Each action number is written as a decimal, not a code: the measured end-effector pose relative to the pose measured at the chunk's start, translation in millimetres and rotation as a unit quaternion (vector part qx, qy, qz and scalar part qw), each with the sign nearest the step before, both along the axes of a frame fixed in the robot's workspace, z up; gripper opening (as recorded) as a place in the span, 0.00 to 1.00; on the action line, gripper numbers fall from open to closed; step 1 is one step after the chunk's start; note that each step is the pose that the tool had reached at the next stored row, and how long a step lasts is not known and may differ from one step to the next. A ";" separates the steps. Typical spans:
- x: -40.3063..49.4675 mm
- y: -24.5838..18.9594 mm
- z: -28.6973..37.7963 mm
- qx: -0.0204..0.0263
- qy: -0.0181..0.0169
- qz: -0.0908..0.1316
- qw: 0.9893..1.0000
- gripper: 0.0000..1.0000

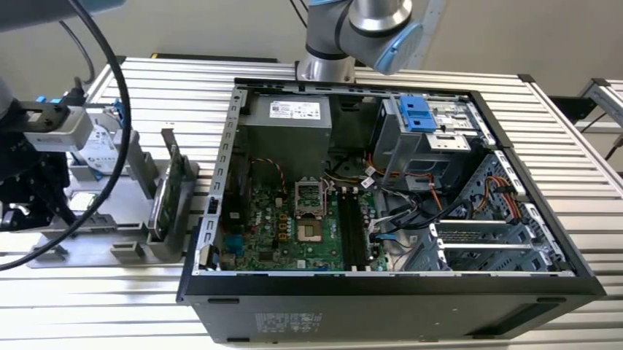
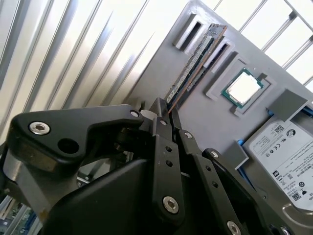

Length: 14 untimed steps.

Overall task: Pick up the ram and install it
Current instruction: 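Pick up the ram and move it above insertion slot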

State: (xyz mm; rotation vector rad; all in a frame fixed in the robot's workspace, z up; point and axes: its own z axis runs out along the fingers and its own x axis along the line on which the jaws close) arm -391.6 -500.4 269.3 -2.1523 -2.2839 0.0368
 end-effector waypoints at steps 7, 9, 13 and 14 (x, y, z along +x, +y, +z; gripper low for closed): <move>0.0 0.0 5.7 0.000 0.000 0.000 1.000 0.00; 0.0 0.0 7.3 0.000 0.000 0.000 1.000 0.00; -0.1 0.0 10.5 0.000 0.000 0.000 1.000 0.00; 0.0 0.0 11.1 0.000 0.000 0.000 1.000 0.00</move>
